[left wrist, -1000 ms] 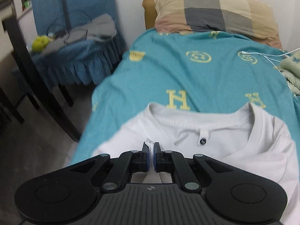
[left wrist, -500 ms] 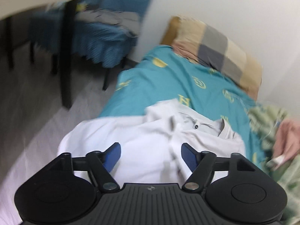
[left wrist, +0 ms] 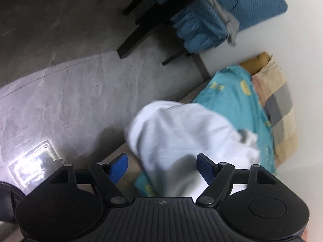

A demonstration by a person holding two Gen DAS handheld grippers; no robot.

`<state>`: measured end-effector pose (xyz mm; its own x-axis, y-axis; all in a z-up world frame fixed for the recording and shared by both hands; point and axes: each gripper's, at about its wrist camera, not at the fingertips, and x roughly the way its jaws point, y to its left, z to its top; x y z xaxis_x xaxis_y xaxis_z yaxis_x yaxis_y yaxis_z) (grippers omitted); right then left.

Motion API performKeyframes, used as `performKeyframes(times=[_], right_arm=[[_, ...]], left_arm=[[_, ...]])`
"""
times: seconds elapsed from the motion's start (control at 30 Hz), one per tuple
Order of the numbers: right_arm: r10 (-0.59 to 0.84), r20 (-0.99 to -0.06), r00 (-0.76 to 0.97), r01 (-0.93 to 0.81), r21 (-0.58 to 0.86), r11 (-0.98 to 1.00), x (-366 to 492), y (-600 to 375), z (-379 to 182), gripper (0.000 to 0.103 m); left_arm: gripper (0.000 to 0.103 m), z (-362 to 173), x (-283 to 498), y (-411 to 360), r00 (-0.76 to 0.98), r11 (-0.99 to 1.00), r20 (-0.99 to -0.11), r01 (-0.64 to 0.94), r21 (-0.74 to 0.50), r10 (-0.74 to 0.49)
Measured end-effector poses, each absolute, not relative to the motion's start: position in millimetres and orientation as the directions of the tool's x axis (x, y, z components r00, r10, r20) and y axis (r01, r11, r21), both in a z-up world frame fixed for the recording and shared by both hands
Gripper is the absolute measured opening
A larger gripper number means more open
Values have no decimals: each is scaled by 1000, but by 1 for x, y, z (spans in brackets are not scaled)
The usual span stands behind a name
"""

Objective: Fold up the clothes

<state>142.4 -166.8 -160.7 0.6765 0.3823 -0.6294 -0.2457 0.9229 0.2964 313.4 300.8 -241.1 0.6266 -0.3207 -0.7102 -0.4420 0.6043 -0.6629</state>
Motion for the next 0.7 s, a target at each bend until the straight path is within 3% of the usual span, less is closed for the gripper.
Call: performKeyframes(times=[0.27, 0.33, 0.43, 0.47, 0.7], right_arm=[[381, -664, 644, -255, 283, 925, 159, -158, -175, 59], [375, -676, 634, -244, 286, 927, 164, -158, -181, 59], [374, -681, 629, -231, 296, 927, 168, -161, -185, 59], [374, -680, 630, -229, 298, 927, 168, -162, -185, 59], [371, -656, 657, -215, 308, 927, 166, -165, -176, 59]], left_arm=[[75, -290, 327, 311, 700, 395, -614, -481, -782, -363], [62, -294, 331, 312, 711, 386, -609, -483, -786, -352], [31, -292, 335, 309, 724, 409, -606, -470, -782, -329], [10, -287, 337, 308, 732, 435, -600, -448, -781, -322], [4, -220, 334, 298, 757, 718, -633, -352, -601, -160]])
